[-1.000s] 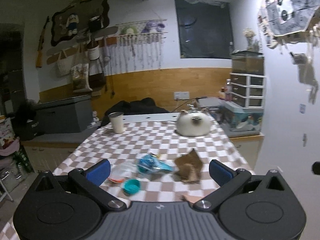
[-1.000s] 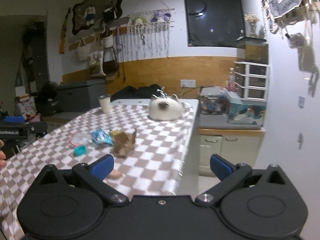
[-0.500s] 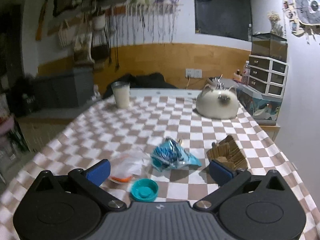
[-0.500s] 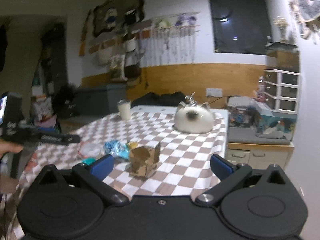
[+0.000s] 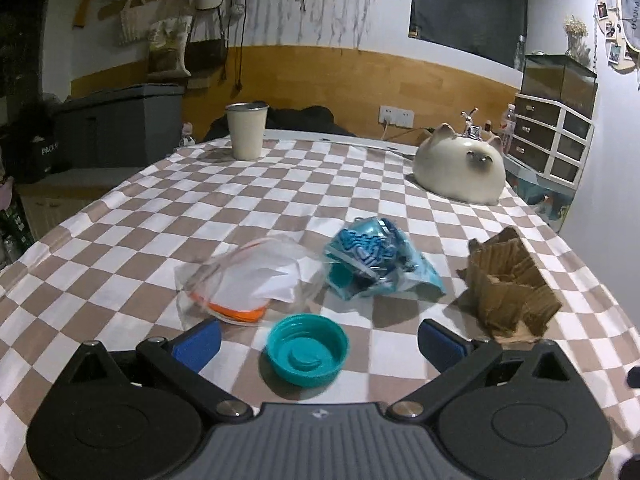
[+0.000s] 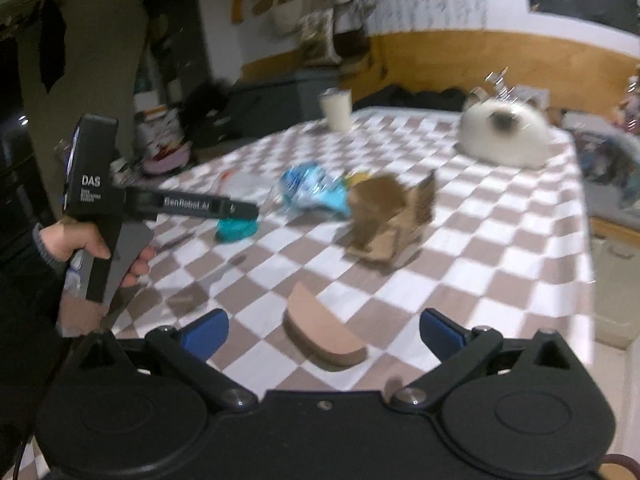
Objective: Collect trash
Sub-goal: 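Grasp the teal bottle cap with the left tool while the right tool grasps the tan curved wooden piece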
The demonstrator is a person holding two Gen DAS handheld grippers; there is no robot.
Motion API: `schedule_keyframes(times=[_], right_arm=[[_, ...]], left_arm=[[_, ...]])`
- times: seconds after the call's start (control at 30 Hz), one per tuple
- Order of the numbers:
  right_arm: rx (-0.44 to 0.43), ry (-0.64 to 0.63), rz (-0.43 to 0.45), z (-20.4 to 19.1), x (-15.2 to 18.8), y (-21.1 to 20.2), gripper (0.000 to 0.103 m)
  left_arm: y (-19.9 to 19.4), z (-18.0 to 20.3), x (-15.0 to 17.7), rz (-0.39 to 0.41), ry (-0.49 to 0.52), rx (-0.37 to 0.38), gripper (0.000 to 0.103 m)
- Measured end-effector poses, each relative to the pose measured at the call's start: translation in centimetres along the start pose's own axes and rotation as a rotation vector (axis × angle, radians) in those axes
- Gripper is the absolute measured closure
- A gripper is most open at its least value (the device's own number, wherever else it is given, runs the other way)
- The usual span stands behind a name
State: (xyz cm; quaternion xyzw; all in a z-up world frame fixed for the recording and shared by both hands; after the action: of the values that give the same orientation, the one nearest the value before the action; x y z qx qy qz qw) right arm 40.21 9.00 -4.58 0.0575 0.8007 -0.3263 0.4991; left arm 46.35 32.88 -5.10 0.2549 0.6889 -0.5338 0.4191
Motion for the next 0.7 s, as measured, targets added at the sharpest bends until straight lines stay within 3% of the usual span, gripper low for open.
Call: schedule_keyframes(times=[0.1, 0.3, 0.47, 0.6, 0.7], right_arm=[[-0.02, 0.013, -0.058, 0.4, 0.2, 1.6, 0.03], [-0.037, -0.011, -0.084, -0.5, 0.8, 2.6, 0.032], [-0.122, -0.03, -0.103, -3.0, 1.5, 2.6, 0.039], [-0.084, -0.004, -0.063, -3.6, 1.8, 2.7, 0.04], [-0.046, 0.045, -0.034, -3.2, 1.5, 3.0, 0.047]], left_arm=[[0.6, -0.1, 0.2, -0.012, 0.0, 0.022, 0.016], [2.2, 0.2, 1.0, -0.06, 0.02, 0.026, 0.036], [2.4, 0.2, 0.9, -0.058, 0.018, 0.036, 0.042], [2.4, 0.9, 0.9, -0.055, 0.065, 0.01, 0.043], [2.4, 1.3, 0.9, -0.051, 0.092, -0.001, 0.045]])
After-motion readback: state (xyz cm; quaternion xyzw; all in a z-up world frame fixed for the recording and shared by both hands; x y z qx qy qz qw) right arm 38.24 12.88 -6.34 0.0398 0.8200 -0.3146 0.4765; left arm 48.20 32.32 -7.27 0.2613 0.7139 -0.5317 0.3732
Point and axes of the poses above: each gripper's, at about its wrist camera, not at the fingertips, and y roughly the way its jaws point, z to its right, x to its underside, the point moved 5 cm from there along y, roughly the way its jaws point, and after that the axes turned 15 degrees about -x, right-handed, at the moved point
